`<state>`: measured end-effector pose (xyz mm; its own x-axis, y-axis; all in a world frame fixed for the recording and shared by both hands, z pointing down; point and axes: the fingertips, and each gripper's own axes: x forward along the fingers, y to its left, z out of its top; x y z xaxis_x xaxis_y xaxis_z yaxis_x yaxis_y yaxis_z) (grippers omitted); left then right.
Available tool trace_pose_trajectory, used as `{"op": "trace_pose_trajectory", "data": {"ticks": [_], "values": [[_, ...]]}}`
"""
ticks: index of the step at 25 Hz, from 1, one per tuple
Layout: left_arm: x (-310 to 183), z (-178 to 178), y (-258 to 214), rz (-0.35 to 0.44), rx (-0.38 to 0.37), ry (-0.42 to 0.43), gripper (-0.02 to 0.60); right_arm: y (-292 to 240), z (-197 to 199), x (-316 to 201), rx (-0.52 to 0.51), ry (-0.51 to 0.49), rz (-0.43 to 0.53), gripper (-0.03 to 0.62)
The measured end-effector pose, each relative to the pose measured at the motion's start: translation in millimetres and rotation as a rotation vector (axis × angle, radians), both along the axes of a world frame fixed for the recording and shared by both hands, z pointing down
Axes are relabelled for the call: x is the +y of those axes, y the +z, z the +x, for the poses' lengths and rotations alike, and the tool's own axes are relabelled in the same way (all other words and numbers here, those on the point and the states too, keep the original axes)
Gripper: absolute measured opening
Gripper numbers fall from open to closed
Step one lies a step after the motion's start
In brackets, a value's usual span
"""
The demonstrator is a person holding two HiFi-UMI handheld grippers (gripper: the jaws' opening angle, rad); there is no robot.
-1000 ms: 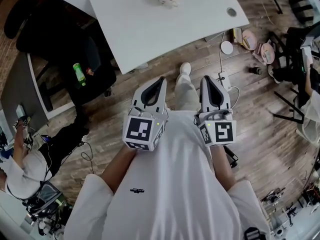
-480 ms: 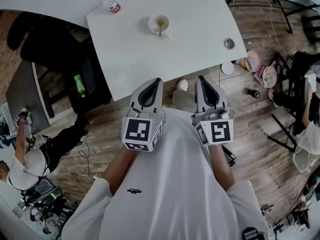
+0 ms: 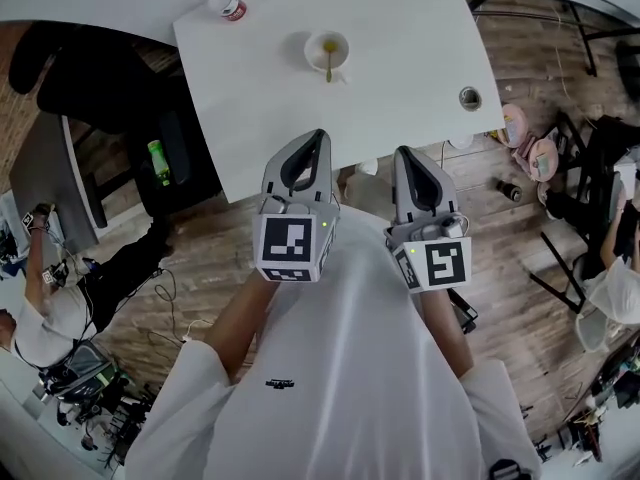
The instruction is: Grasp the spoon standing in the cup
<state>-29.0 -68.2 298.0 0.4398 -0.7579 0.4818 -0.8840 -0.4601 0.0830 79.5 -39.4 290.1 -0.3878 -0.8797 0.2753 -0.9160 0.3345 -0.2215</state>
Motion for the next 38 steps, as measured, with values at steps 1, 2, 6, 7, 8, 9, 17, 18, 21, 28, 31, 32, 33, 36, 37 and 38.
{"op": "trace_pose_trajectory", "data": {"ticks": [1,2,6,7,8,9,17,18,21,28,31,32,33,36,37,38], "values": [[-8,-2,2,0.007,-0.009,-0.006,0.002,2,-1,-4,0.002,0.000,-0.004,0.003],[-16,-4,4,0.013,-0.020,-0.010,0.002,5,-3,-7,0.004,0.000,-0.008,0.003],[-42,-5,15,0.009,-0.029,-0.034,-0.004,16,-6,-23,0.019,-0.024,-0.024,0.003],[-46,-4,20,0.002,-0.027,-0.034,-0.002,20,-7,-27,0.020,-0.029,-0.027,0.003],[-49,-3,25,-0.006,-0.029,-0.030,0.004,22,-9,-31,0.021,-0.032,-0.027,0.003],[-52,-2,30,-0.013,-0.032,-0.024,0.015,24,-10,-35,0.022,-0.035,-0.025,0.003],[-65,5,71,-0.077,-0.045,-0.006,0.092,53,-12,-66,0.038,-0.051,-0.040,0.003],[-67,4,77,-0.090,-0.046,-0.013,0.117,58,-11,-67,0.037,-0.045,-0.049,0.003],[-76,1,91,-0.096,-0.039,-0.039,0.143,72,-9,-72,0.034,-0.037,-0.074,0.003],[-86,1,128,-0.142,-0.041,-0.067,0.154,97,-12,-74,0.028,-0.058,-0.128,0.003],[-89,3,145,-0.159,-0.050,-0.067,0.168,107,-14,-74,0.025,-0.061,-0.144,0.003],[-90,4,150,-0.163,-0.053,-0.068,0.169,109,-14,-73,0.023,-0.060,-0.150,0.003],[-91,4,154,-0.165,-0.056,-0.072,0.169,112,-14,-73,0.022,-0.060,-0.155,0.003],[-95,4,165,-0.174,-0.058,-0.095,0.170,118,-12,-73,0.021,-0.055,-0.170,0.003],[-96,4,169,-0.179,-0.058,-0.104,0.172,120,-11,-73,0.021,-0.052,-0.175,0.003],[-97,3,172,-0.183,-0.058,-0.113,0.175,122,-10,-73,0.020,-0.048,-0.180,0.003]]}}
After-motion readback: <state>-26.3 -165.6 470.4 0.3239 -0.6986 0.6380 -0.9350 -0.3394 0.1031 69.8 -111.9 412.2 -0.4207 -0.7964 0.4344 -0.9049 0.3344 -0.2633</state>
